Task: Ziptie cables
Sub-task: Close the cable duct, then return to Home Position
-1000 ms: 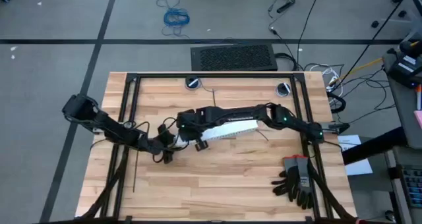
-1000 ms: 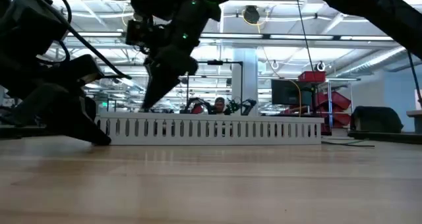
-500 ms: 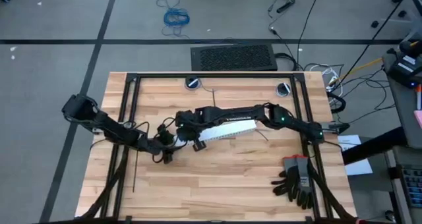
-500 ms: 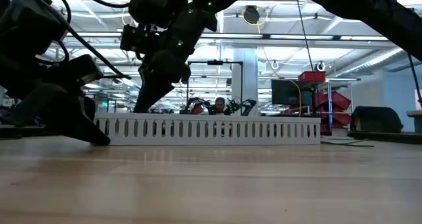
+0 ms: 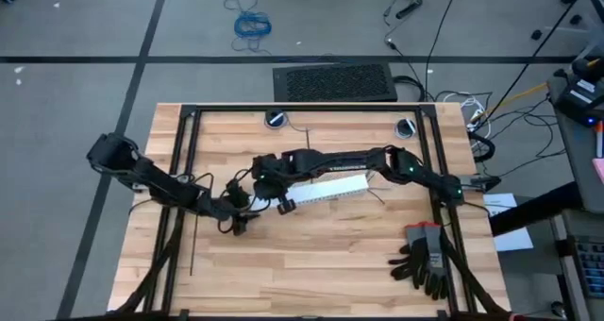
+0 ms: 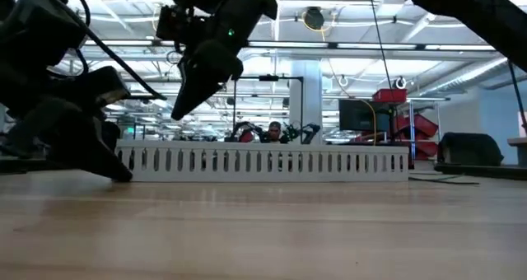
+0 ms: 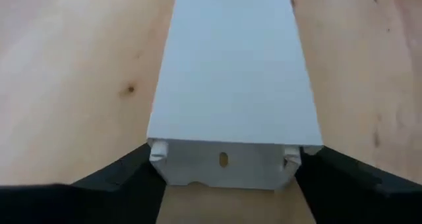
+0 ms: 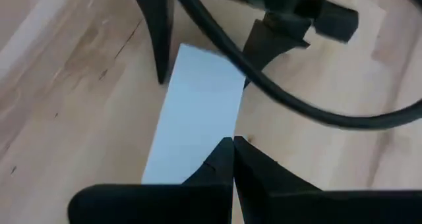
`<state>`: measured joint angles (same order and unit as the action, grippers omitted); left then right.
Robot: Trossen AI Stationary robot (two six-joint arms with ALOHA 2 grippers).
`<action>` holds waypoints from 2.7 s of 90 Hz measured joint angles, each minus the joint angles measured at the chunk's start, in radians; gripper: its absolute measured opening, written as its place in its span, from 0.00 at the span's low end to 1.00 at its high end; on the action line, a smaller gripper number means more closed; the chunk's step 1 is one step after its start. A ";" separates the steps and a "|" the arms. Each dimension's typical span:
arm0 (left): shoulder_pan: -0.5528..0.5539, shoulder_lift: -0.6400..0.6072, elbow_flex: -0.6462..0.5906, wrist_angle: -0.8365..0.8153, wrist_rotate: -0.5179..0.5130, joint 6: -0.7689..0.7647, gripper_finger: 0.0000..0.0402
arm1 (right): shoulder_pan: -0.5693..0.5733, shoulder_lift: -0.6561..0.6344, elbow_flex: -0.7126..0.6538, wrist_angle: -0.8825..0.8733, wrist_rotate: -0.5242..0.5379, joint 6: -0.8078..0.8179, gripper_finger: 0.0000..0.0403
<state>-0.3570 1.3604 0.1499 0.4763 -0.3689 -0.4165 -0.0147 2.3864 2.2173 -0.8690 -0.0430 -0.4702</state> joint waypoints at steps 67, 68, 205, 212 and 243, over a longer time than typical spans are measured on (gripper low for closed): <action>-0.046 -0.669 0.454 -0.803 -0.282 0.194 0.80 | -0.087 -0.640 0.002 -0.516 0.310 0.301 0.00; -0.049 -0.683 0.462 -0.810 -0.287 0.204 0.80 | -0.087 -0.656 0.002 -0.517 0.310 0.305 0.00; -0.065 -1.360 -0.047 -0.710 -0.286 0.165 0.80 | 0.030 -2.105 -2.128 1.137 0.227 0.581 0.25; -0.064 -1.360 -0.045 -0.707 -0.288 0.169 0.80 | 0.030 -2.120 -2.170 1.184 0.224 0.592 0.25; -0.085 -1.361 -0.075 -0.639 -0.305 0.241 0.76 | 0.030 -2.148 -2.204 1.194 0.222 0.541 0.25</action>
<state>-0.4419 -0.0002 0.0749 -0.1624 -0.6734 -0.1757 0.0151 0.2383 0.0132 0.3248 0.1791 0.0712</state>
